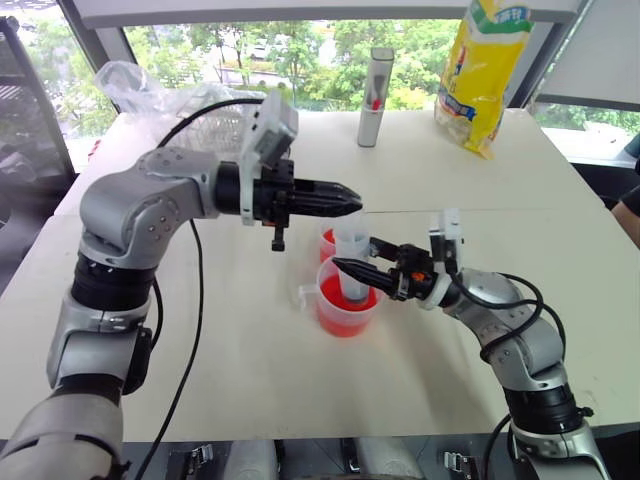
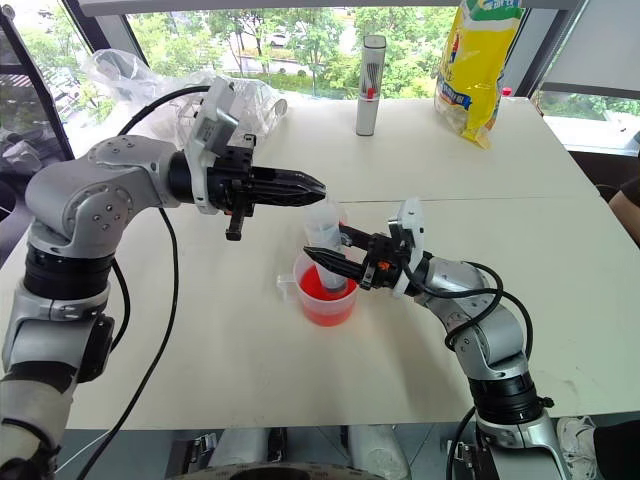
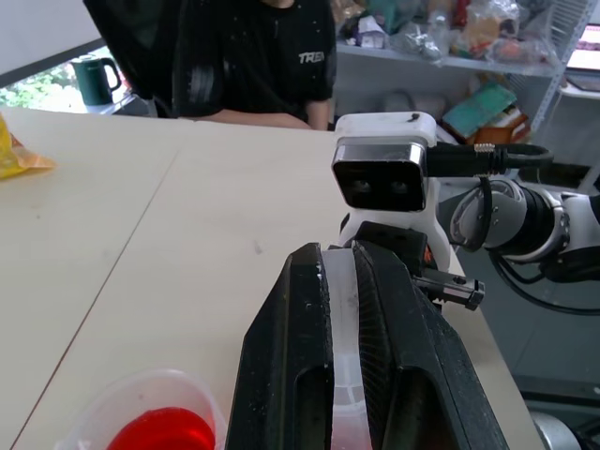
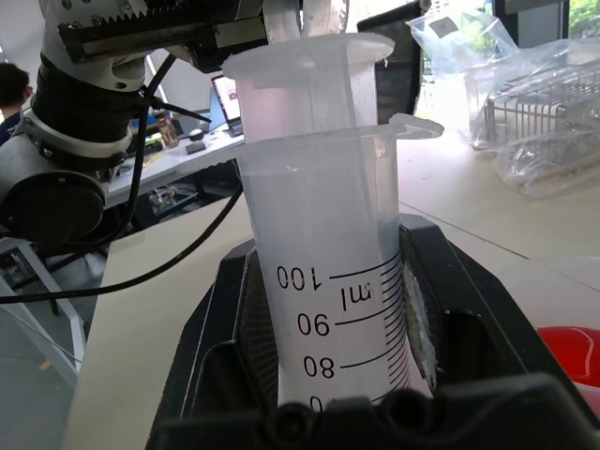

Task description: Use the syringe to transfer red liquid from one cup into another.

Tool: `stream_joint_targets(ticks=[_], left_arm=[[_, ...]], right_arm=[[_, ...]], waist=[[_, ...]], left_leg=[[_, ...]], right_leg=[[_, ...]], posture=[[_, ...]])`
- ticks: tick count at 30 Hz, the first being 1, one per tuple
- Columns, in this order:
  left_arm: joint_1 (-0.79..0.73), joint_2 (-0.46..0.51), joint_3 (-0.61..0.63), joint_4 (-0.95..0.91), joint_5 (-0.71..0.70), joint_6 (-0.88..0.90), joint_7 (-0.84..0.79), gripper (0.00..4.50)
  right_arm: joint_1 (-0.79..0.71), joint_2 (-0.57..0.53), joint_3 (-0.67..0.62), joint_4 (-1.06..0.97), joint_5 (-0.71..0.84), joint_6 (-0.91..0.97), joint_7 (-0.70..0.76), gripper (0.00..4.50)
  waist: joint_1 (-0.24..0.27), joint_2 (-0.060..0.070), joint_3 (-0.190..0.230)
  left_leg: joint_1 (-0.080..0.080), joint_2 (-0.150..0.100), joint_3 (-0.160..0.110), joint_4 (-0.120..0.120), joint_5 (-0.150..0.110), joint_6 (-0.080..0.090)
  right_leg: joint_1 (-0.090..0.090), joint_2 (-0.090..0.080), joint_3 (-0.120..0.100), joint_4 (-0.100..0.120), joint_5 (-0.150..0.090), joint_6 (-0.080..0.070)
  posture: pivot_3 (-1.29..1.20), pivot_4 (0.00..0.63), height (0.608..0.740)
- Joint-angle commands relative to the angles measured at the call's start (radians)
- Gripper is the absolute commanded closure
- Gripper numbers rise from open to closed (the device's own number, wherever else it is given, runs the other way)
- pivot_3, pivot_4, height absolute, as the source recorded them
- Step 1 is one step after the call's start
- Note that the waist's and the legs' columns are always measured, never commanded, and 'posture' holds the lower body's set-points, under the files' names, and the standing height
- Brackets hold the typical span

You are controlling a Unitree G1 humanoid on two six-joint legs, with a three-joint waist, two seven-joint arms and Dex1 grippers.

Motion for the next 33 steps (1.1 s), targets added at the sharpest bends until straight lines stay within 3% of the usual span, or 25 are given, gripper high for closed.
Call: stream_joint_targets(ticks=[1, 33], left_arm=[[-0.063, 0.032, 0.086, 0.027, 0.031, -0.052, 0.035, 4.44], [-0.082, 0.036, 0.085, 0.061, 0.043, -0.085, 0.030, 4.44]], right_arm=[[0.029, -0.017, 0.051, -0.020, 0.004, 0.009, 0.051, 3.10], [0.033, -0.026, 0.055, -0.029, 0.005, 0.012, 0.051, 3.10]], waist=[[0.000, 0.000, 0.000], [0.000, 0.000, 0.000]], left_leg=[[0.000, 0.000, 0.000, 0.000, 0.000, 0.000], [0.000, 0.000, 0.000, 0.000, 0.000, 0.000]], right_leg=[[0.000, 0.000, 0.000, 0.000, 0.000, 0.000], [0.000, 0.000, 0.000, 0.000, 0.000, 0.000]], posture=[[0.00, 0.150, 0.740], [0.00, 0.150, 0.740]])
